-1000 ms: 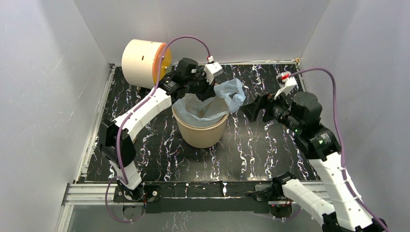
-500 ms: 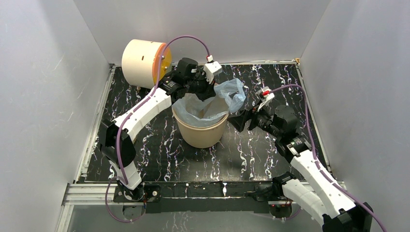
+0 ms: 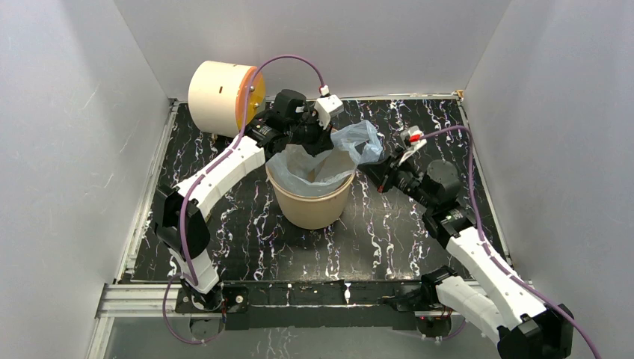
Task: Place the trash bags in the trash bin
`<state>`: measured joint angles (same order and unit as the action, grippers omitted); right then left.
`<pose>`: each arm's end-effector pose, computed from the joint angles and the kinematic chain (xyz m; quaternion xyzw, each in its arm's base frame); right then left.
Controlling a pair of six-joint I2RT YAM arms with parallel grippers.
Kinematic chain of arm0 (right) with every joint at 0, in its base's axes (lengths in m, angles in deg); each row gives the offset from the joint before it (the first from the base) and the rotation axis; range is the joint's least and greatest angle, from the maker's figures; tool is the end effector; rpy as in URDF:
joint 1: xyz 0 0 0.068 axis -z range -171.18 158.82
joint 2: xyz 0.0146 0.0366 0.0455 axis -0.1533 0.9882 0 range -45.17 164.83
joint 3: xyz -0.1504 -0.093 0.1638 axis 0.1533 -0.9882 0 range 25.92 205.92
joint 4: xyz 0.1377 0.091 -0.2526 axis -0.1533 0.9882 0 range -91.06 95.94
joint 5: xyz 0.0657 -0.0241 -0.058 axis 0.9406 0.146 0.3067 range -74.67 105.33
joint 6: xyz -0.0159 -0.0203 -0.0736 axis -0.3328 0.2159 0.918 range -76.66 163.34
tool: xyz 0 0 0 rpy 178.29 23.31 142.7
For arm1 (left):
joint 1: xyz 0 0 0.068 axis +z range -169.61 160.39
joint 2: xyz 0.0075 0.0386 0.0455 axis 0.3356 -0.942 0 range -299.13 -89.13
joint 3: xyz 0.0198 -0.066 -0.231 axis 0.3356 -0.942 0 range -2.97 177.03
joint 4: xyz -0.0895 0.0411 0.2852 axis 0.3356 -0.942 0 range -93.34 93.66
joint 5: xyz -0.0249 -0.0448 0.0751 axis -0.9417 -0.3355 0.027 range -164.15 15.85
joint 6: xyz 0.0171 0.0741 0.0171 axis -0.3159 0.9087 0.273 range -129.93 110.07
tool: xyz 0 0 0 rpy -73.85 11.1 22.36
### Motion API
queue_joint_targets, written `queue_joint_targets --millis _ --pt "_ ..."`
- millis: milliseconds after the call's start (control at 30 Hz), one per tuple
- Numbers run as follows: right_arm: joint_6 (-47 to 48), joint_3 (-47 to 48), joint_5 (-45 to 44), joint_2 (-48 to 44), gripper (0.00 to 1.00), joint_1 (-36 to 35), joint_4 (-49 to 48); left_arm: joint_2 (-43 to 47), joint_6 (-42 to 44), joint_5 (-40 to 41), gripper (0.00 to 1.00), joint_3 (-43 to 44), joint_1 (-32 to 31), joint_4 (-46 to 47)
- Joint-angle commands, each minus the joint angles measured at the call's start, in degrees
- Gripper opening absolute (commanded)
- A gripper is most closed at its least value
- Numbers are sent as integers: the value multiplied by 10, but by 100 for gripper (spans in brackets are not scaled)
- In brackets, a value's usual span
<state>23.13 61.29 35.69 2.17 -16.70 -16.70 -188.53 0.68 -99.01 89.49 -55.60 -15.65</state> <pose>0.2548 0.1474 0.2912 -0.1599 0.6666 0.3903 0.6145 0.3647 -0.2996 0.3068 0.4324 0.7166 -0.2916 0.4630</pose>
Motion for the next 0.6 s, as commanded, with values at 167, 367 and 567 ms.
queue_joint_targets --millis 167,367,567 --pt "-79 218 60 -1 0 0 226 55 -18 84 0 -13 3 41" --pt "-143 260 119 20 0 0 347 41 -17 71 0 10 18 25" --pt "-192 217 -38 37 0 0 425 29 -2 14 0 5 18 9"
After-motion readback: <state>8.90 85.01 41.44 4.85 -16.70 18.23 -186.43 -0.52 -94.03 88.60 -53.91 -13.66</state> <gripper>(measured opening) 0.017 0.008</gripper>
